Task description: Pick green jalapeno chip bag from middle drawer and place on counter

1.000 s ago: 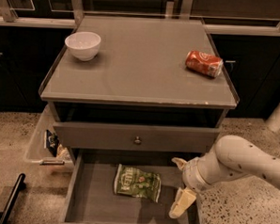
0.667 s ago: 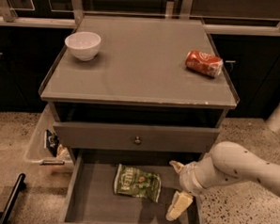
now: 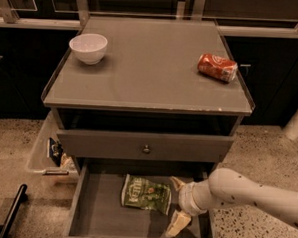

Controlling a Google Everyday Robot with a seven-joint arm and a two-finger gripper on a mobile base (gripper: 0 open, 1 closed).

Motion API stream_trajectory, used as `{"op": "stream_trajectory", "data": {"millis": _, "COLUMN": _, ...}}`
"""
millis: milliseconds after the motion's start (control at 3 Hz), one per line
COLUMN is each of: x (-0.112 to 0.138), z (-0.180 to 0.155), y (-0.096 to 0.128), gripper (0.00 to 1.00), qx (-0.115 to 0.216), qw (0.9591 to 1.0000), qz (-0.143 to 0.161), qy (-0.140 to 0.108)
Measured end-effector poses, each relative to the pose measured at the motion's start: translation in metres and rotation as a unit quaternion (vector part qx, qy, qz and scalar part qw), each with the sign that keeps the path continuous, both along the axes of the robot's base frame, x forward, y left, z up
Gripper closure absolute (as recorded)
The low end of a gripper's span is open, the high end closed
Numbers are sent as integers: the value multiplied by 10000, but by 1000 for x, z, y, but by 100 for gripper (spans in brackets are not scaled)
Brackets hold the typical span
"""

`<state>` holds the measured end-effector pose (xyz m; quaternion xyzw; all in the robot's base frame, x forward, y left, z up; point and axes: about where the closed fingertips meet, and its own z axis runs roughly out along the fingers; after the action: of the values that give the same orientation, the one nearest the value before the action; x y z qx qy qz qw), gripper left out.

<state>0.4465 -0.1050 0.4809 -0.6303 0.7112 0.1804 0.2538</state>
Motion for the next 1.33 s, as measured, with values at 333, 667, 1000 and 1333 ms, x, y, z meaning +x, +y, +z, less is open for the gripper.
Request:
{"op": "stream_trajectory", "data": {"millis": 333, "x": 16, "z": -28, "y": 8, "gripper": 0, "qx": 64, "qw": 9997, "qz": 21, "qy": -248}}
{"op": "stream_trajectory", "data": {"millis": 667, "x": 36, "z": -53, "y": 14, "gripper": 0, "qx": 222, "qw": 9992, "qz": 23, "qy": -327}}
{"op": "stream_trajectory", "data": {"millis": 1000, "x": 54, "z": -75, "y": 18, "gripper": 0, "qx": 454, "qw": 9984, "qz": -5, "qy": -335}}
{"op": "stream_trajectory", "data": {"millis": 1333, "x": 71, "z": -83, "y": 26, "gripper": 0, "qx": 697, "qw": 9967, "qz": -22, "qy": -427}}
